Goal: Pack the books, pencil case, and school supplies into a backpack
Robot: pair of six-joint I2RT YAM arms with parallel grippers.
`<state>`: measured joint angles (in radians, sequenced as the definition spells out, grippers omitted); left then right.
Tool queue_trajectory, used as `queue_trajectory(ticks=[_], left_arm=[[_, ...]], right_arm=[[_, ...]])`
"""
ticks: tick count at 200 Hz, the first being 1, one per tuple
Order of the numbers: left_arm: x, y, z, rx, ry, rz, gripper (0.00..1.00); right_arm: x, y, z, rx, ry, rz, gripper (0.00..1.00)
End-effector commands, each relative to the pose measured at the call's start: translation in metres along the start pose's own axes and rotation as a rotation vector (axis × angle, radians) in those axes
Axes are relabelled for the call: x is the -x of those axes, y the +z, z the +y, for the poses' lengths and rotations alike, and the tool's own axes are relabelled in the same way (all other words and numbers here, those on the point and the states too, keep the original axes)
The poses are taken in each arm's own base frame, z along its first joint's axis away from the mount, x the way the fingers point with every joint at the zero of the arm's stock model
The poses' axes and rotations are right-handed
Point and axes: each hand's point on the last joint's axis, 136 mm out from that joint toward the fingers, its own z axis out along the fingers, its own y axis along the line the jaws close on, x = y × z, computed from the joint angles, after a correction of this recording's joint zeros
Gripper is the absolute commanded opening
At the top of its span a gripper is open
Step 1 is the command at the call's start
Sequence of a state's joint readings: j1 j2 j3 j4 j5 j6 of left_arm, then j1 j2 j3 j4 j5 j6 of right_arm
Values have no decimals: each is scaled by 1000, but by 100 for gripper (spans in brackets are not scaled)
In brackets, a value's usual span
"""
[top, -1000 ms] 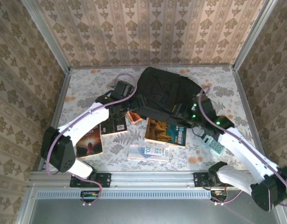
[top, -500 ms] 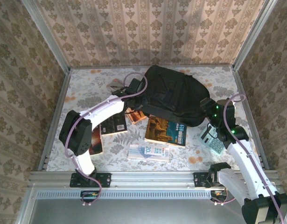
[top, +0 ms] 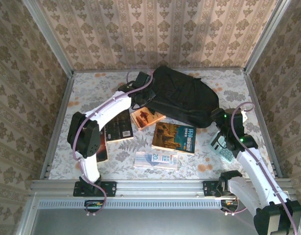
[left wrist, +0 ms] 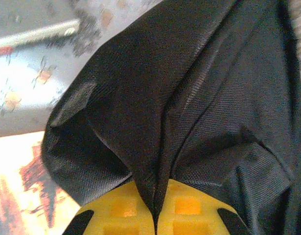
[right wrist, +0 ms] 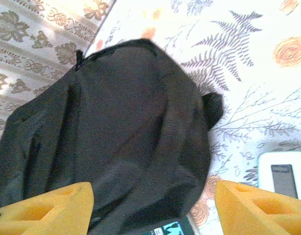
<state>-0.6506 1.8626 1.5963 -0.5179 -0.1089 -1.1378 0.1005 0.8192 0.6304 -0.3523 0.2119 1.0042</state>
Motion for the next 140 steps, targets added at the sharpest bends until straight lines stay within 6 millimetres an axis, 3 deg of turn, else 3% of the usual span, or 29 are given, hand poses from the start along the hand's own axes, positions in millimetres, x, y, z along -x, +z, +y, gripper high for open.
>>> queue_trajectory(ticks=[1,18,38,75,94,99,120,132,140], left_arm=[[48,-41,-25,-59,20,-143,0],[66,-50,-22,-78,15,-156,0],[83,-62,-25,-153,22,-129,0],[101,-119,-73,-346,200,-128,0],[94,-145,-92,-514,281,-74,0],[103,-151,-86,-535,280,-75,0],[104,-175,-70,-672,322,-21,0],[108,-184,-46,-673,331,-29,0],[113,-180,-19,-605,318,-35,0]], right_arm=[[22,-7,-5,-91,-82,-69,68],[24,-3,-5,-147,-127,-52,68],[22,3,8,-118,-177,-14,64],[15,9,34,16,-215,21,64],[8,10,52,118,-228,48,64],[7,11,54,130,-228,52,64],[6,15,60,145,-242,62,63],[4,17,63,143,-260,71,63],[3,20,65,138,-277,78,63]])
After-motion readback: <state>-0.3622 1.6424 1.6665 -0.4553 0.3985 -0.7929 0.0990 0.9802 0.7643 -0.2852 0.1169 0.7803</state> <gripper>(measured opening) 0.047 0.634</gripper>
